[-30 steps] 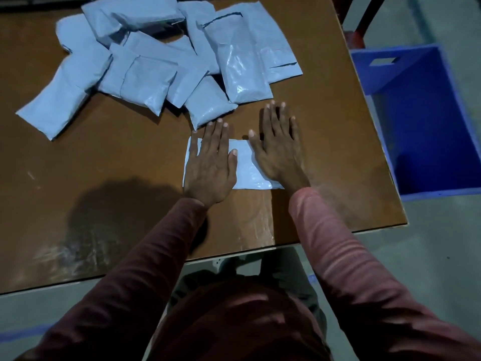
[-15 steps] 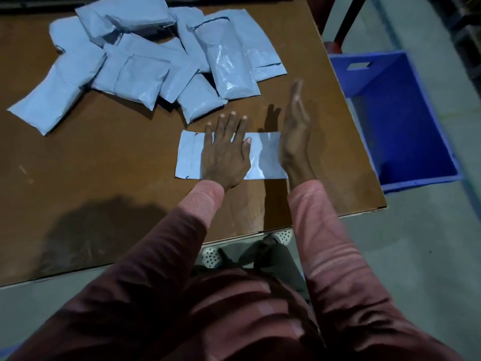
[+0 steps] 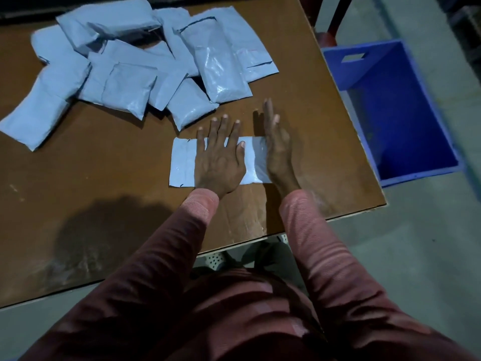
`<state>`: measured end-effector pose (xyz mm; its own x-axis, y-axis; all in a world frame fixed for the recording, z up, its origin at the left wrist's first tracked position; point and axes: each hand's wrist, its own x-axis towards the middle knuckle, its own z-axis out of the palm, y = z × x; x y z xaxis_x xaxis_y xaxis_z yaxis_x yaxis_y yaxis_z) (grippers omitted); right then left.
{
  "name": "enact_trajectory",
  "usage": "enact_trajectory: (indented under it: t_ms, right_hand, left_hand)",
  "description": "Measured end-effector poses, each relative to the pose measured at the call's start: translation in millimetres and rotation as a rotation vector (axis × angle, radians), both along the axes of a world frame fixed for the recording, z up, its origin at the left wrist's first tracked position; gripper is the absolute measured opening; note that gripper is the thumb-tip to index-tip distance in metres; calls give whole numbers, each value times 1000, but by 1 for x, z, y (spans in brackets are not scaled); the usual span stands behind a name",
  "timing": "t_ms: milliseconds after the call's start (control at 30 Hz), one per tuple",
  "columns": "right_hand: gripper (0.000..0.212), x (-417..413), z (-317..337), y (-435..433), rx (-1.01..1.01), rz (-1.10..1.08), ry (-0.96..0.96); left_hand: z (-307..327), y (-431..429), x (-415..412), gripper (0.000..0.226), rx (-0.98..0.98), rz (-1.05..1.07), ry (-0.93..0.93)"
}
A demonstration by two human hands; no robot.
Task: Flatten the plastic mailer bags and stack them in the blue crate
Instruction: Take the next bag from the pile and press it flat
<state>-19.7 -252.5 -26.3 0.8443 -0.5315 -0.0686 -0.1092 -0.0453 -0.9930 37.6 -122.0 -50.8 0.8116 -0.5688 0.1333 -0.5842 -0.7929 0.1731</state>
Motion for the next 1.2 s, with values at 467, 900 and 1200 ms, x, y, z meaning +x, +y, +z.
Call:
enact_trajectory:
  t_ms: [467,900,1200]
  right_hand:
    - [63,-19,-18,3,-1153,207,410]
    - [61,-23,3,-1,-1190,263,504]
    - [53,-60,-24,26,-1052,147,257]
  left_hand:
    - [3,2,-4,61,-14,-2,22]
    - [12,6,-5,61,-52,-16,28]
    - [6,31,-51,60,-18,-131,64]
